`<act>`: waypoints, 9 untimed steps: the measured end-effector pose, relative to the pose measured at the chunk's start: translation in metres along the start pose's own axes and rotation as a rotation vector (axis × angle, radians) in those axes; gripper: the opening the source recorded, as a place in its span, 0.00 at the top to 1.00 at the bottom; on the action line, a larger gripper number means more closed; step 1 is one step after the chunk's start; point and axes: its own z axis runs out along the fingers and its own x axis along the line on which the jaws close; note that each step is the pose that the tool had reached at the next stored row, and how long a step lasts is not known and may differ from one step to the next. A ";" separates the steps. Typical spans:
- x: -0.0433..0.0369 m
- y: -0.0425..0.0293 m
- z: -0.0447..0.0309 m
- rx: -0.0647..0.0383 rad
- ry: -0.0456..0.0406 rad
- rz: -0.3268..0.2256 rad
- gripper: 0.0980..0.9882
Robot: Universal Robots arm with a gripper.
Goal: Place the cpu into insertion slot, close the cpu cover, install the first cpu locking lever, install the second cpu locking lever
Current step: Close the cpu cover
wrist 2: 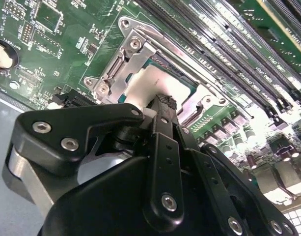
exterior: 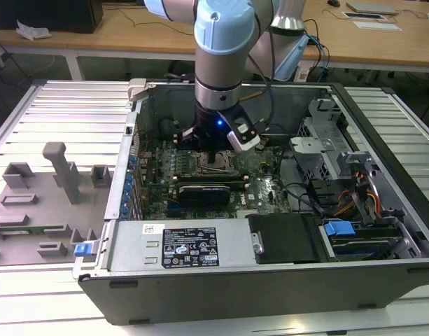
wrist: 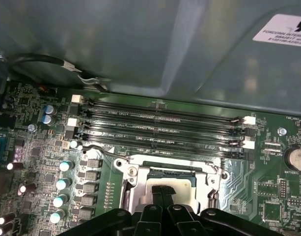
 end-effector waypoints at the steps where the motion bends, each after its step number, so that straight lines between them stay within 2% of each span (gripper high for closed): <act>1: -0.0002 0.0002 0.0000 0.000 0.0000 0.000 0.99; 7: -0.0011 0.0013 -0.0057 0.000 0.0019 -0.012 0.99; 9: -0.0011 0.0014 -0.0058 0.015 0.0110 -0.025 0.99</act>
